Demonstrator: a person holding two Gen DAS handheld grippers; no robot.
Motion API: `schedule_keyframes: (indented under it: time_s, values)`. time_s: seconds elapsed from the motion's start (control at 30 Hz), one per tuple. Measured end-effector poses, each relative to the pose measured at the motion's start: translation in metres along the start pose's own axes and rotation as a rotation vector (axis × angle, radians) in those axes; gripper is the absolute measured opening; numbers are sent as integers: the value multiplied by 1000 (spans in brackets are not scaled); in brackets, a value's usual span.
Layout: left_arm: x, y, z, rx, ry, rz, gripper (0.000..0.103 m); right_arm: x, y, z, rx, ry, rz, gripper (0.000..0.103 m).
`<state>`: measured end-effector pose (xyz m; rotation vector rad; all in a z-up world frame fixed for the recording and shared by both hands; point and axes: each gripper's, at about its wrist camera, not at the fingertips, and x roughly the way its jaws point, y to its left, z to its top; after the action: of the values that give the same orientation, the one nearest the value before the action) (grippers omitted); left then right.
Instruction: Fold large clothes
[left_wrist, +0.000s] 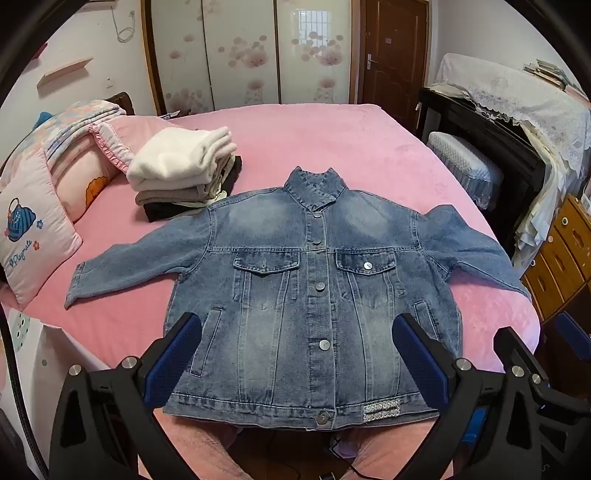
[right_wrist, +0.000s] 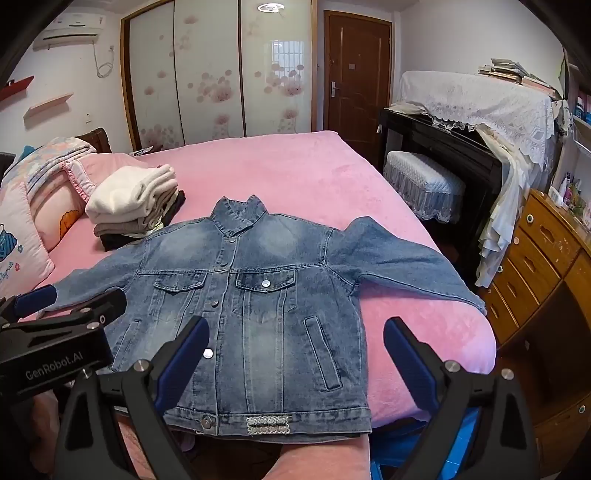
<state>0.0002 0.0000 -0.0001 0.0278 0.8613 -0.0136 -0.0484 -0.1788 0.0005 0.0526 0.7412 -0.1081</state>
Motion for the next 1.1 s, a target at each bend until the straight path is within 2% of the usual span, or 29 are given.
schedule_keyframes:
  time_s: [0.5, 1.1]
  values:
    - [-2, 1, -1, -2, -1, -5, 102, 12, 0, -2, 5, 14, -1, 96]
    - [5, 3, -8, 4, 21, -12, 102, 7, 1, -2, 7, 22, 8, 96]
